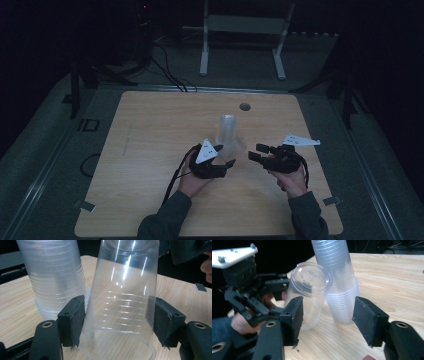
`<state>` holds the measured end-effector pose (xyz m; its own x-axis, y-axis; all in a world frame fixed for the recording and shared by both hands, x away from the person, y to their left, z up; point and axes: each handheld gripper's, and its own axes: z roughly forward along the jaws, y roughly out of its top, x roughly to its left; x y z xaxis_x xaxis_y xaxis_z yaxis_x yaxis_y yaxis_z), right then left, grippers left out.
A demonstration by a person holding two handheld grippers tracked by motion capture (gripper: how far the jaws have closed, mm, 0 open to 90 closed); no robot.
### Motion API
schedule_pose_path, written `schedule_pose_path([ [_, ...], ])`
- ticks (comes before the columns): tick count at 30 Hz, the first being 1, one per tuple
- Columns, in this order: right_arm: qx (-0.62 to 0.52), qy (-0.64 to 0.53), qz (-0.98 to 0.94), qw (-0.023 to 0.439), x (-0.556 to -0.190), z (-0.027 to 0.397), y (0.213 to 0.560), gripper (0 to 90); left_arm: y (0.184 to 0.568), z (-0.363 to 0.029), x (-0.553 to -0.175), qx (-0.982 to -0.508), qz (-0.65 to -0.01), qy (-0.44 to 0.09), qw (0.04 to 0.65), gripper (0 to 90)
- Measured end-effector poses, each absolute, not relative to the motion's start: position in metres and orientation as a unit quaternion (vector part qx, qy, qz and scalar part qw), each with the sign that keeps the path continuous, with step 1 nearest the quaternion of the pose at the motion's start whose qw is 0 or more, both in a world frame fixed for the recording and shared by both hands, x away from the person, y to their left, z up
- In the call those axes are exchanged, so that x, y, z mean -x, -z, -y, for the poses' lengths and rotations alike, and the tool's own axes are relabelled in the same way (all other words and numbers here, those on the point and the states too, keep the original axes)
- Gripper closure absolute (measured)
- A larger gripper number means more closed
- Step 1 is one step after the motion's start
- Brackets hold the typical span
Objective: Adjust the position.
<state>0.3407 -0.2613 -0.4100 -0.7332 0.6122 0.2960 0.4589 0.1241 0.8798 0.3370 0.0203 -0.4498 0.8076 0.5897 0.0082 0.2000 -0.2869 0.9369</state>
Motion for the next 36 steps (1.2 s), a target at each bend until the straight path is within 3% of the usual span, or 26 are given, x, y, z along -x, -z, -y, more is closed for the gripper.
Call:
schedule_pose_path([
  [18,-0.279,-0.422,-0.850,0.146,-0.343,0.251,0.389,44.5,0.447,-0.025,-0.338,-0.800,-0.232,-0.169,0.527,32.5],
  [36,-0.227,-0.316,-0.908,0.156,-0.350,0.241,0.383,45.5,0.440,-0.025,-0.340,-0.811,-0.213,-0.155,0.522,32.5],
])
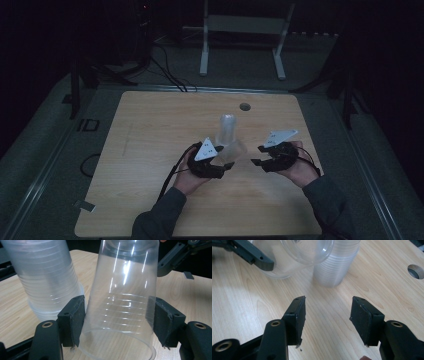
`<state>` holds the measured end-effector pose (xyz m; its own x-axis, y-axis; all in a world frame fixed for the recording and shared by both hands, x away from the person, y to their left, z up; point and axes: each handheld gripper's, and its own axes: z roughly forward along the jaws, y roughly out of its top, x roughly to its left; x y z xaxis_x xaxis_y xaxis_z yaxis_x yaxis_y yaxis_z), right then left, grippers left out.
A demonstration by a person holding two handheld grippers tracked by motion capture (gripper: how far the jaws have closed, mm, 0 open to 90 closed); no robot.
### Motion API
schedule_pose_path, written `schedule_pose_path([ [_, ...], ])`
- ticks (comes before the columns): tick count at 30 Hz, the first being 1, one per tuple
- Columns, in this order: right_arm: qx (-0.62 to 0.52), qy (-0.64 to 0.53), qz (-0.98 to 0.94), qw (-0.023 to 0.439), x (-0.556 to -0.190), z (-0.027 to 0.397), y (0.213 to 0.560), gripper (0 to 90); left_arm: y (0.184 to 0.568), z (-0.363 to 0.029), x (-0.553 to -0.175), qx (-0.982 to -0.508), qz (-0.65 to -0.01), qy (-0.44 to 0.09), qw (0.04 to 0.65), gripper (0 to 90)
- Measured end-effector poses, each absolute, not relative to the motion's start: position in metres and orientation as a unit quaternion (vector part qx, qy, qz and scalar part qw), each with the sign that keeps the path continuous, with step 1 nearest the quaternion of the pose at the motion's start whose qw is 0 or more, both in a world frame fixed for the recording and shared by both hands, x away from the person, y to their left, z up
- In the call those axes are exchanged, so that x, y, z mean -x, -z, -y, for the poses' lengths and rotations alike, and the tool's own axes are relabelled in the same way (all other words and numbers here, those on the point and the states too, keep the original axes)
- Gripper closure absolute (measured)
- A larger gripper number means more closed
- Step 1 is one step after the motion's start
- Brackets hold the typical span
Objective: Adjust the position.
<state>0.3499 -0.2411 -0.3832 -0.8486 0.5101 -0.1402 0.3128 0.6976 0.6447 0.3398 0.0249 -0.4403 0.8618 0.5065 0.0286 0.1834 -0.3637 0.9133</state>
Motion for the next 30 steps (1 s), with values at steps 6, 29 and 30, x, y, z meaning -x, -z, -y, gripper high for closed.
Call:
schedule_pose_path([
  [6,-0.206,-0.289,-0.923,0.149,-0.350,0.241,0.380,45.5,0.440,-0.024,-0.340,-0.817,-0.207,-0.151,0.516,32.5],
  [29,-0.150,-0.224,-0.954,0.129,-0.352,0.231,0.363,45.4,0.431,-0.020,-0.343,-0.846,-0.177,-0.153,0.479,32.6],
  [30,-0.147,-0.222,-0.955,0.129,-0.352,0.231,0.363,45.4,0.430,-0.020,-0.343,-0.848,-0.174,-0.153,0.476,32.6],
])
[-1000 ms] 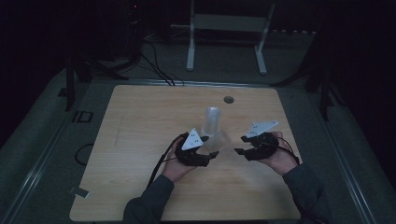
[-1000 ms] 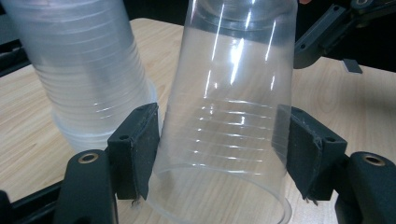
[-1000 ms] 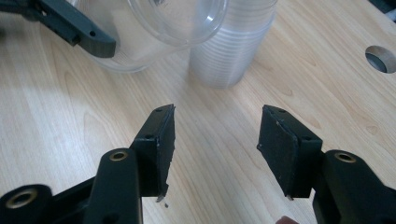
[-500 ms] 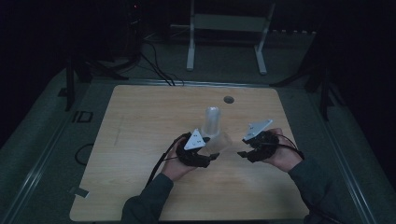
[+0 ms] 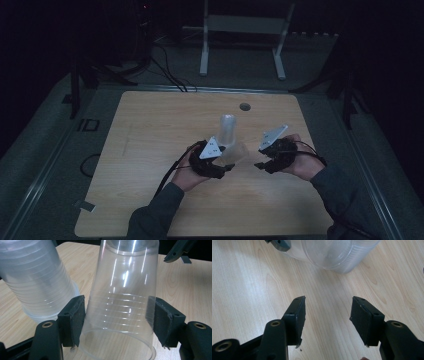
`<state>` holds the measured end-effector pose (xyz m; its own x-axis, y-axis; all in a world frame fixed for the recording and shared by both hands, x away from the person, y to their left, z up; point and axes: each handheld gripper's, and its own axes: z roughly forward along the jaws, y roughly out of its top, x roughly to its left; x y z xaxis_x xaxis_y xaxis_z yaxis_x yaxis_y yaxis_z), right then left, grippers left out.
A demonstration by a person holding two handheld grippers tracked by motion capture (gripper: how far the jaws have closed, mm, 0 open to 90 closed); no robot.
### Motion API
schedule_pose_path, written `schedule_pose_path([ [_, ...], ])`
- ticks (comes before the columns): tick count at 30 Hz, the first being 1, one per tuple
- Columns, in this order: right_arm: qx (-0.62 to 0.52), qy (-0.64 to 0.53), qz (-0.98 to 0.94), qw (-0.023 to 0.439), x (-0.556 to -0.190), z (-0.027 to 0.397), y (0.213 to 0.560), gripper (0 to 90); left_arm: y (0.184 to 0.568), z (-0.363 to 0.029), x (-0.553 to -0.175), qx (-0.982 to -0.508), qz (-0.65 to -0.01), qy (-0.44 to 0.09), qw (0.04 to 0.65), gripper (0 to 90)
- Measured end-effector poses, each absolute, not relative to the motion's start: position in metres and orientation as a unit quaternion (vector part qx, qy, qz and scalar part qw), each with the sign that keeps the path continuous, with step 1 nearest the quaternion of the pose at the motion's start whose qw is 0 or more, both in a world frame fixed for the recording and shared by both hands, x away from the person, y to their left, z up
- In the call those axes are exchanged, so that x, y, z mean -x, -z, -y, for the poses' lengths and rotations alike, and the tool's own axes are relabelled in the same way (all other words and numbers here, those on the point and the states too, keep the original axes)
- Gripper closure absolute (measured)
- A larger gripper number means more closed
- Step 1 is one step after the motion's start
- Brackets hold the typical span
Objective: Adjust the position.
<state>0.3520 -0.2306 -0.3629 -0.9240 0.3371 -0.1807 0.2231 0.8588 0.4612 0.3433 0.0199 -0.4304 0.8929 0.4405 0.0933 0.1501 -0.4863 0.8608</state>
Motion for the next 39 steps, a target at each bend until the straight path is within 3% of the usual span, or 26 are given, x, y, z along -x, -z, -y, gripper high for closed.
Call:
schedule_pose_path([
  [39,-0.103,-0.177,-0.974,0.101,-0.354,0.210,0.357,37.8,0.428,-0.002,-0.342,-0.901,-0.104,-0.133,0.400,32.7],
])
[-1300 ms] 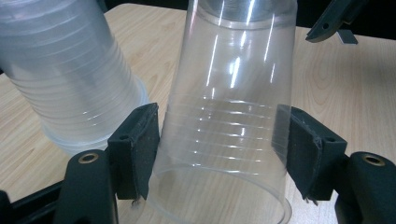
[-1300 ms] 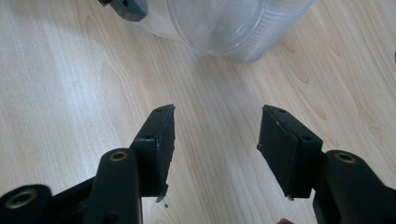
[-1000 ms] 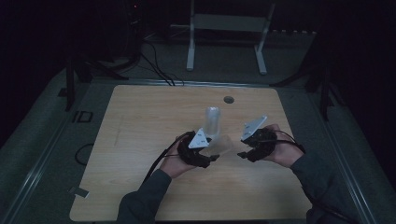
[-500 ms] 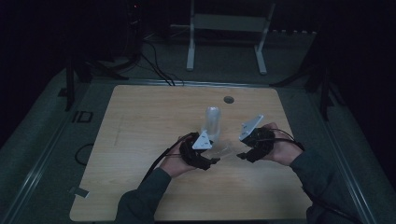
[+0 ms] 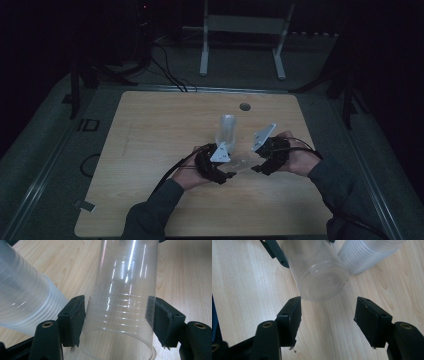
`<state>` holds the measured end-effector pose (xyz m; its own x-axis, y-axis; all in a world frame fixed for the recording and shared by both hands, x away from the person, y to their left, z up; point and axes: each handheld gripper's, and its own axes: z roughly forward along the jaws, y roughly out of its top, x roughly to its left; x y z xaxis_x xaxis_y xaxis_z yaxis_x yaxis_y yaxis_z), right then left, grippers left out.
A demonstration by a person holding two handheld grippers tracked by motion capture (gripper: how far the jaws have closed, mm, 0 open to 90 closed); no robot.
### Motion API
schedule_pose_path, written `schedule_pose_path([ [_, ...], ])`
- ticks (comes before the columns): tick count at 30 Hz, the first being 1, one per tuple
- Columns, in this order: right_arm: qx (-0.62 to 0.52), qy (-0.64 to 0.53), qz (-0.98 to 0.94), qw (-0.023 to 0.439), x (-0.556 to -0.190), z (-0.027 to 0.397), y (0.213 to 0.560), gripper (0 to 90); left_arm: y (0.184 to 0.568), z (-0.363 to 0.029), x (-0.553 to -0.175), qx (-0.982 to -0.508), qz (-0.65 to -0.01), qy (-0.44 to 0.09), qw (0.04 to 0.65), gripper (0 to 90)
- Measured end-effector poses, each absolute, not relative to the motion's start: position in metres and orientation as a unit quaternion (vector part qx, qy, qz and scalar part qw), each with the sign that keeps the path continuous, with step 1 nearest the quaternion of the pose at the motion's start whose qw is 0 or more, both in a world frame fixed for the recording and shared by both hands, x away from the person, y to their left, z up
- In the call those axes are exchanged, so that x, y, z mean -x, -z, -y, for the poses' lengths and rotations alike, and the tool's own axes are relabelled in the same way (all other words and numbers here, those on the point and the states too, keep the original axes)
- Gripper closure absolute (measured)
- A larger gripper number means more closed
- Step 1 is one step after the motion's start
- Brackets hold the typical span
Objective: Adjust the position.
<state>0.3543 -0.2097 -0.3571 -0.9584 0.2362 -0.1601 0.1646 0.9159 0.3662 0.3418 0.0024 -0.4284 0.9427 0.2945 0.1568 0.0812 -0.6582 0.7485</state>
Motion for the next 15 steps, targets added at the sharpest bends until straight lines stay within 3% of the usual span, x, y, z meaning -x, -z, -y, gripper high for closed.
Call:
schedule_pose_path([
  [15,-0.075,-0.147,-0.982,0.090,-0.352,0.197,0.367,34.9,0.428,0.005,-0.340,-0.914,-0.080,-0.137,0.374,32.6],
])
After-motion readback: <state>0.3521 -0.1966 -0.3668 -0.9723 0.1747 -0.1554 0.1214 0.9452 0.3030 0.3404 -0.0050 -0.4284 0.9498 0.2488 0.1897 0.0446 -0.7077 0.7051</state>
